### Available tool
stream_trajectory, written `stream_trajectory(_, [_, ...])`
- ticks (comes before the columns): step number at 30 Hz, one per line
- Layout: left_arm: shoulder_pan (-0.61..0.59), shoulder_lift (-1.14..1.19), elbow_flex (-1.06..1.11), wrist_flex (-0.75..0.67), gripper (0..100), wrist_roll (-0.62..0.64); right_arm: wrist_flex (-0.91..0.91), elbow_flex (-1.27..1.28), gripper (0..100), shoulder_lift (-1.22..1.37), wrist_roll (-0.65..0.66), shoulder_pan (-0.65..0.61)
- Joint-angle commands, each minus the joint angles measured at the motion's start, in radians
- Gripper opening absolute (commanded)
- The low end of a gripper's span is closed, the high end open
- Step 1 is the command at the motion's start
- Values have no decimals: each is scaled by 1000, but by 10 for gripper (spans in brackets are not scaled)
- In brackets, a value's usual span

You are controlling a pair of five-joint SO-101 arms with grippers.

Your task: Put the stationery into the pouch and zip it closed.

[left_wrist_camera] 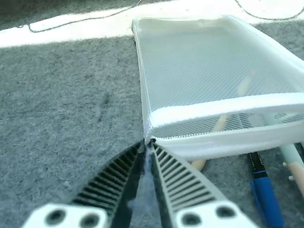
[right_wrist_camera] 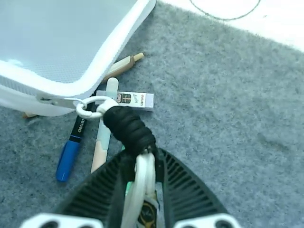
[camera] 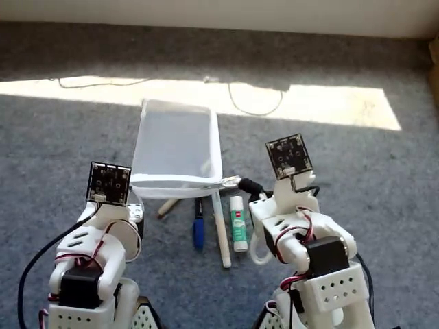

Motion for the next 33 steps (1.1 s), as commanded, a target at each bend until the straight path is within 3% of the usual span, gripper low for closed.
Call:
stream_trajectory(1, [-24, -2, -5, -14, 8, 5, 5, -87, 5, -24, 12, 25])
stream_trajectory(7, [-19, -2, -5, -14, 34, 3, 68, -191, 5, -24, 5, -35])
stream_trajectory(14, [-19, -2, 18, -20, 217, 34, 110, -242, 5, -24, 3, -199])
stream_trajectory(23, [-22, -2, 25, -29, 228, 55, 111, -242, 5, -24, -17, -203])
stream_trajectory(33, [-82, -1, 119, -196, 224, 58, 222, -355, 5, -25, -17, -205])
